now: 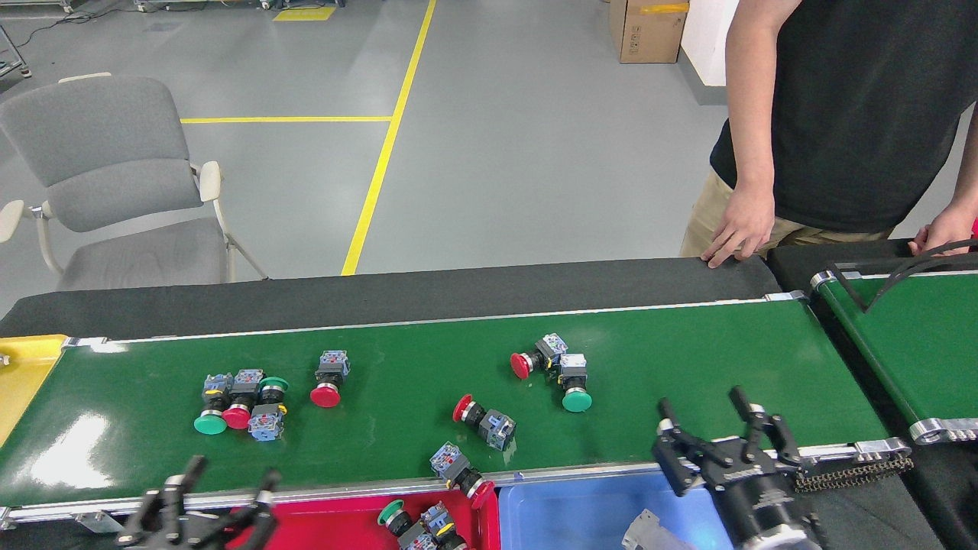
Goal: Pick switch part from conveyor to tray
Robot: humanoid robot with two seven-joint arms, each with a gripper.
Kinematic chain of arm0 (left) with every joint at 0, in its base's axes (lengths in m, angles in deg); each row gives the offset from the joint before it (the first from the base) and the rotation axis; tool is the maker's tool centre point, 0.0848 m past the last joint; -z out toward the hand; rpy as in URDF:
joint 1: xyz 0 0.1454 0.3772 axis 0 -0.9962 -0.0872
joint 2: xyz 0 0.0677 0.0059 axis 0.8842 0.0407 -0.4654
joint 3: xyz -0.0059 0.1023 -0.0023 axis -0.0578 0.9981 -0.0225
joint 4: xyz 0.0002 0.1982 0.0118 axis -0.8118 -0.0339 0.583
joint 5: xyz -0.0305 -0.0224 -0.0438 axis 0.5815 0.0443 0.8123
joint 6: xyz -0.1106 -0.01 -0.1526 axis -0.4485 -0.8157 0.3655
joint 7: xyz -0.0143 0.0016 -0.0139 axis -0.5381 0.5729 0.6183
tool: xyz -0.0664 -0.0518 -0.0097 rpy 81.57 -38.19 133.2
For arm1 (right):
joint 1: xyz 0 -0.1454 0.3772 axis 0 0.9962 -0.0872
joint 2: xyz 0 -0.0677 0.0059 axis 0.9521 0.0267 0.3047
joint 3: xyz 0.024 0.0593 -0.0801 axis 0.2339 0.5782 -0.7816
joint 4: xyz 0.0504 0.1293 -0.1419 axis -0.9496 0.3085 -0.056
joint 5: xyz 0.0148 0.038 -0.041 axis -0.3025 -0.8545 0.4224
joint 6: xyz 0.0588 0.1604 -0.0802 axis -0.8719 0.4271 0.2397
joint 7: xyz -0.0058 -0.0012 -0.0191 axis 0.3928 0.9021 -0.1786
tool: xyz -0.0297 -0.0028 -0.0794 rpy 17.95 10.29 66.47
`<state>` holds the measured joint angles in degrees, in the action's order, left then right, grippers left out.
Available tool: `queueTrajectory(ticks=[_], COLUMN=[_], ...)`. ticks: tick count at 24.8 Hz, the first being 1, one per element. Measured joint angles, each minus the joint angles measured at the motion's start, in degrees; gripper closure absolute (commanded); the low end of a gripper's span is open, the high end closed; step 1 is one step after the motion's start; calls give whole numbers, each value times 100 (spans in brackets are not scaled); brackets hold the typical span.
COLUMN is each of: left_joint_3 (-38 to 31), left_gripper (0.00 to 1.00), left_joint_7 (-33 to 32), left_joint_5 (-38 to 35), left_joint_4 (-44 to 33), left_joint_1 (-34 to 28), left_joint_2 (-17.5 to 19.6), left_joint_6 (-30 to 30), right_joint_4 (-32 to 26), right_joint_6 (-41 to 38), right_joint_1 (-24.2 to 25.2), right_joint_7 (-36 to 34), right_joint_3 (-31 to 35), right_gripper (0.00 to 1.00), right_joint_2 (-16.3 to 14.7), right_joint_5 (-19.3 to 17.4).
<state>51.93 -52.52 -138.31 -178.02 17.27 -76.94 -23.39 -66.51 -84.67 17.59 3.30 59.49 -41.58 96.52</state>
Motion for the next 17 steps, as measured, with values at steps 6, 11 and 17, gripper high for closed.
queueTrajectory(ticks=[6,11,17], left_joint_3=[21,34,279], left_gripper=[0,0,0], left_joint_7=[38,-3,-13], left_joint_5=[4,-3,-6], left_joint_4=[384,1169,1965], left_joint_1=[309,1062,1561], left_joint_2=[274,497,867], left_joint_6=[-48,-68,-40], right_joint_4=[1005,2140,2719], right_joint_6=[279,607,720], right_joint_1=[-798,-1571,-1812], right_joint_7=[153,183,154], right_joint_3=[-673,-1167,-1404], right_gripper=[0,1,44], right_joint_2=[403,787,1026], right_joint_5=[111,107,105])
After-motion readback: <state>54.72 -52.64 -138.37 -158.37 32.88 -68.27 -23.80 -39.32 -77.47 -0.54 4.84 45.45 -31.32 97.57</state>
